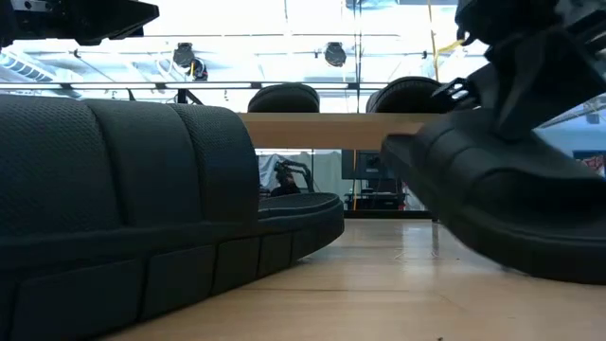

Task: Pick and place slides into the shelf
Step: Put the black slipper under the shelf

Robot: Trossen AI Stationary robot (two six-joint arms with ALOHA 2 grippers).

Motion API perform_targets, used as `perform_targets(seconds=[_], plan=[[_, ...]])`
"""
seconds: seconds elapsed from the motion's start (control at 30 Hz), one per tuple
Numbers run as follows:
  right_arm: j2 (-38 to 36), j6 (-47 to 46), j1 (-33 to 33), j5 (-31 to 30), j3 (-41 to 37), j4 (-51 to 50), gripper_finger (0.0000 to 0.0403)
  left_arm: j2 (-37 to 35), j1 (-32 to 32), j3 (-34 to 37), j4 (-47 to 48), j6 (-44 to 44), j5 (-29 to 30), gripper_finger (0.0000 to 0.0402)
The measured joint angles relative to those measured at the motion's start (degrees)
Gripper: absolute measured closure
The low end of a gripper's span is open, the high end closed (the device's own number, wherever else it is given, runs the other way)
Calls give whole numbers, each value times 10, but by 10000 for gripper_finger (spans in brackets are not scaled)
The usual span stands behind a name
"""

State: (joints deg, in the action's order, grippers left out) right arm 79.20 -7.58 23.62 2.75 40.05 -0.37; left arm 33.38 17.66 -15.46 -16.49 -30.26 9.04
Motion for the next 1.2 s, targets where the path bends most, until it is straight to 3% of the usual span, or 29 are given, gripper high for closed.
perform_targets(seconds=[0.23, 0.43, 0.6, 0.83, 0.9, 1.03, 1.2], plan=[[-4, -2, 0, 6, 0, 1, 343, 0, 0, 0, 0, 0, 0, 383], [-4, -14, 0, 15, 0, 4, 256, 0, 0, 0, 0, 1, 0, 400], [-4, -7, 0, -8, 0, 12, 193, 0, 0, 0, 0, 2, 0, 390], [-8, -10, 22, -20, 19, 19, 167, 0, 0, 0, 0, 2, 0, 383], [-8, -6, 53, -64, 37, 4, 173, 0, 0, 0, 0, 1, 0, 388], [-8, -4, 144, -230, 89, -88, 195, 0, 0, 0, 0, 1, 0, 400], [-2, -85, 246, -412, 108, -131, 219, 0, 0, 0, 0, 0, 0, 389]])
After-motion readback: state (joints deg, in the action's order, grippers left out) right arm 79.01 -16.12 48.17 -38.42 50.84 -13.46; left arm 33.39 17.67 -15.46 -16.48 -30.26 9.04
